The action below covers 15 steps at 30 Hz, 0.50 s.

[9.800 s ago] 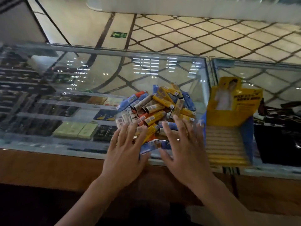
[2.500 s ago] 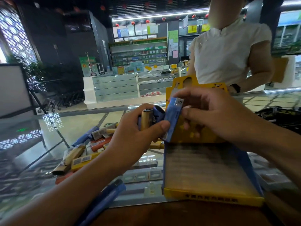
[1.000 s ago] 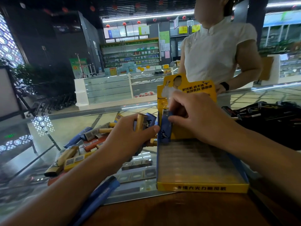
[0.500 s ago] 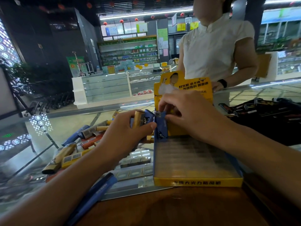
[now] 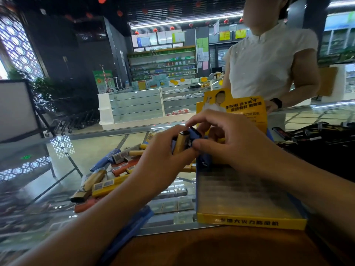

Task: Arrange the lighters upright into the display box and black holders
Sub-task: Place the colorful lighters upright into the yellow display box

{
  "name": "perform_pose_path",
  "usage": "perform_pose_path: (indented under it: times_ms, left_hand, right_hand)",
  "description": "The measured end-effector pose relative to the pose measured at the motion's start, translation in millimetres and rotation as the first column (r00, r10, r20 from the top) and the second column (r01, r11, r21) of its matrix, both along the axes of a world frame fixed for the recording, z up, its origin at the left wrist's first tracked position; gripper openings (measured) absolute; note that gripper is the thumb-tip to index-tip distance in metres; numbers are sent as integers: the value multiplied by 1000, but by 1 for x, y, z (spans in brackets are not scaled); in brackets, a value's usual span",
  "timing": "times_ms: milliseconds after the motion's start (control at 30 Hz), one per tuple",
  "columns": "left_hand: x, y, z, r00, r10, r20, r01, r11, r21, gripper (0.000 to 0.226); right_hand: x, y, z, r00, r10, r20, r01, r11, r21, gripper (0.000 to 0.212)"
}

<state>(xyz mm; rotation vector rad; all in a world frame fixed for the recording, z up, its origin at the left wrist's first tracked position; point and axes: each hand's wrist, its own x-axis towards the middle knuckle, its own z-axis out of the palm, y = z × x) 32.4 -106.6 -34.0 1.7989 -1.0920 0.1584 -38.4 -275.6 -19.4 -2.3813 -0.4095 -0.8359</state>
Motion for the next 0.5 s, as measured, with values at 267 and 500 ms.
perform_pose_path:
  times_ms: [267, 500]
  left_hand:
    - [8, 8, 5, 998, 19, -66, -24, 997, -76, 24]
    - [12, 9, 8, 956, -6, -293, -89, 946, -312, 12]
  right_hand:
    - [-1, -16, 8, 999, -7, 36, -4, 950, 312, 16]
    - [-1, -15, 7, 996, 3, -89, 40, 879, 475, 17]
